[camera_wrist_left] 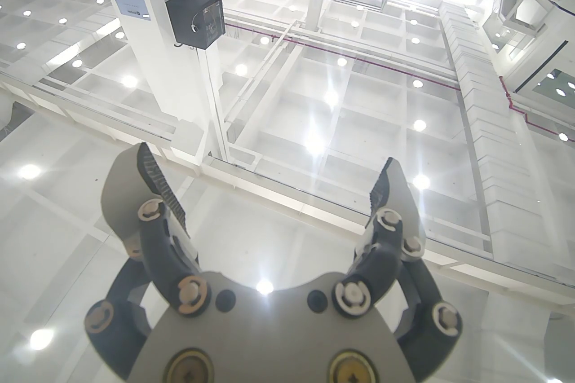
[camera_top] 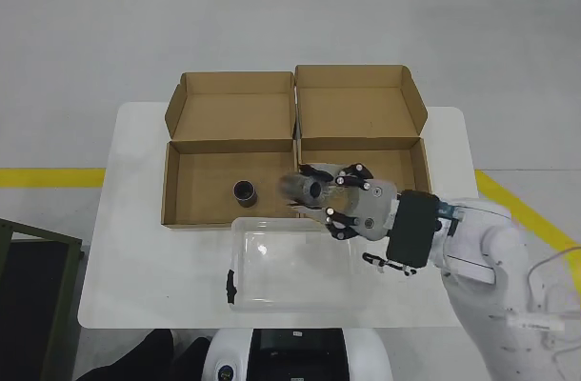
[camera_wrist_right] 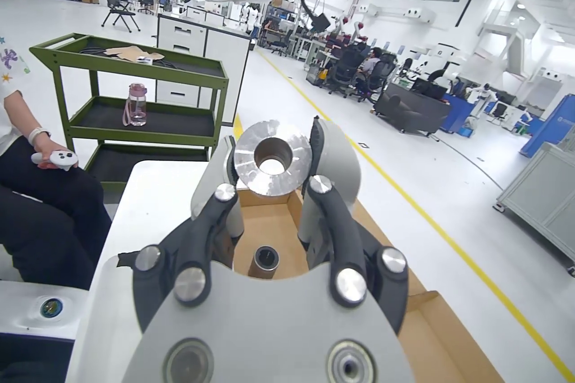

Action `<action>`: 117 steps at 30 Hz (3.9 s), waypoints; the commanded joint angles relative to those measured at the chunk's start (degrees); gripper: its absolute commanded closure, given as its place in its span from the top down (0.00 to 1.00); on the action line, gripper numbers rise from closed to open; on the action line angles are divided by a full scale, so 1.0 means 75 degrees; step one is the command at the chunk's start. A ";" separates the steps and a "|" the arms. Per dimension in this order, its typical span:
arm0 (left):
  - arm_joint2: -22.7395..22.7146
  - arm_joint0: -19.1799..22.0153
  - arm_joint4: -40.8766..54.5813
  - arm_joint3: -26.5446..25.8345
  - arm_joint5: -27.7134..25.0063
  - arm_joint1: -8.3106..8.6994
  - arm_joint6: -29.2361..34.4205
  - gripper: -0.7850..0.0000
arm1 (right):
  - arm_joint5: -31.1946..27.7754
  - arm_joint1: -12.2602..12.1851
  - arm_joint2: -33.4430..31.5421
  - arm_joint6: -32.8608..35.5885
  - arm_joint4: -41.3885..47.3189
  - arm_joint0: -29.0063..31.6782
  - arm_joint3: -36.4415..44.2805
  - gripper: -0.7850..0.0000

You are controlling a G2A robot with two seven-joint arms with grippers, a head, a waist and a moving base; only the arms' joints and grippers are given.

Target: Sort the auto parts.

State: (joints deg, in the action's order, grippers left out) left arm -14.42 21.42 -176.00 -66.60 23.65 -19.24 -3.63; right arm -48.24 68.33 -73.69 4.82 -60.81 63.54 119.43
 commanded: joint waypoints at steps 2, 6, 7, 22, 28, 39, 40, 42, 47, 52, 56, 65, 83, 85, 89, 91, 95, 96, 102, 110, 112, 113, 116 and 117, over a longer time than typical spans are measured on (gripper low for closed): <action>0.0000 0.0000 0.0000 0.0000 0.0000 0.0000 0.0000 1.00 | 0.0030 -0.0032 -0.0236 -0.0084 0.0067 0.0094 0.0138 0.00; 0.0000 0.0000 0.0000 0.0000 0.0000 0.0000 0.0000 1.00 | 0.0090 -0.0057 -0.0405 -0.0197 0.0118 0.0159 0.0262 0.00; 0.0000 0.0000 0.0000 0.0000 0.0000 0.0000 0.0000 1.00 | 0.0115 -0.0062 -0.0436 -0.0219 0.0117 0.0162 0.0285 0.00; 0.0000 0.0000 0.0000 0.0000 0.0000 0.0000 0.0000 1.00 | 0.0059 -0.0091 0.0031 -0.0036 -0.0230 0.0056 -0.0170 0.00; 0.0000 0.0000 0.0000 0.0000 0.0000 0.0000 0.0000 1.00 | 0.0073 -0.0112 0.0402 0.0496 -0.0836 0.0080 -0.0421 0.00; 0.0000 0.0000 0.0000 0.0000 0.0000 0.0000 0.0000 1.00 | 0.0353 -0.0022 0.1417 0.0927 -0.1338 -0.0277 -0.1753 0.00; 0.0000 0.0000 0.0000 0.0000 0.0000 0.0000 0.0000 1.00 | 0.0384 -0.0010 0.1491 0.0966 -0.1385 -0.0352 -0.1858 0.00; 0.0000 0.0000 0.0000 0.0000 0.0000 0.0000 0.0000 1.00 | 0.0445 0.0013 0.1631 0.1074 -0.1473 -0.0508 -0.2081 0.00; 0.0000 0.0000 0.0000 0.0000 0.0000 0.0000 0.0000 1.00 | 0.0653 0.0110 0.2039 0.1313 -0.1488 -0.0961 -0.2633 0.00; 0.0000 0.0000 0.0000 0.0000 0.0000 0.0000 0.0000 1.00 | 0.0851 0.0234 0.2469 0.1620 -0.1441 -0.1478 -0.3143 0.00; 0.0000 0.0000 0.0000 0.0000 0.0000 0.0000 0.0000 1.00 | 0.1026 0.0353 0.2825 0.1819 -0.1390 -0.1883 -0.3571 0.00; 0.0000 0.0000 0.0000 0.0000 0.0000 0.0000 0.0000 1.00 | 0.1382 0.0672 0.3590 0.2111 -0.1195 -0.2705 -0.4704 0.00; 0.0000 0.0000 0.0000 0.0000 0.0000 0.0000 0.0000 1.00 | 0.1607 0.1174 0.4400 0.2834 -0.0892 -0.3698 -0.6208 0.00; 0.0000 0.0000 0.0000 0.0000 0.0000 0.0000 0.0000 1.00 | 0.1615 0.1229 0.4477 0.2907 -0.0841 -0.3768 -0.6350 0.00; 0.0000 0.0000 0.0000 0.0000 0.0000 0.0000 0.0000 1.00 | 0.1604 0.1342 0.4621 0.2993 -0.0749 -0.3921 -0.6643 0.00; 0.0000 0.0000 0.0000 0.0000 0.0000 0.0000 0.0000 1.00 | 0.1601 0.1394 0.4684 0.3050 -0.0732 -0.4002 -0.6802 0.00; 0.0000 0.0000 0.0000 0.0000 0.0000 0.0000 0.0000 1.00 | 0.1562 0.1492 0.4784 0.3116 -0.0672 -0.4143 -0.7077 0.00; 0.0000 0.0000 0.0000 0.0000 0.0000 0.0000 0.0000 1.00 | 0.1555 0.1512 0.4801 0.3135 -0.0665 -0.4170 -0.7134 0.00; 0.0000 0.0000 0.0000 0.0000 0.0000 0.0000 0.0000 1.00 | 0.1562 0.1631 0.4934 0.3251 -0.0723 -0.4298 -0.7371 0.00; 0.0000 0.0000 0.0000 0.0000 0.0000 0.0000 0.0000 1.00 | 0.1520 0.1757 0.5023 0.3277 -0.0761 -0.4409 -0.7644 0.31; 0.0000 0.0000 0.0000 0.0000 0.0000 0.0000 0.0000 1.00 | 0.1509 0.1781 0.5030 0.3285 -0.0778 -0.4431 -0.7684 0.36; 0.0000 0.0000 0.0000 0.0000 0.0000 0.0000 0.0000 1.00 | 0.1504 0.1792 0.5035 0.3296 -0.0794 -0.4441 -0.7703 0.38; 0.0000 0.0000 0.0000 0.0000 0.0000 0.0000 0.0000 1.00 | 0.1489 0.1822 0.5039 0.3317 -0.0820 -0.4463 -0.7756 0.42; 0.0000 0.0000 0.0000 0.0000 0.0000 0.0000 0.0000 1.00 | 0.1485 0.1830 0.5038 0.3315 -0.0835 -0.4470 -0.7767 0.42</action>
State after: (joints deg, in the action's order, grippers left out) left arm -14.42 21.42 -176.00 -66.60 23.65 -19.24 -3.63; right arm -37.07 81.98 -35.89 29.69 -66.98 30.07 61.29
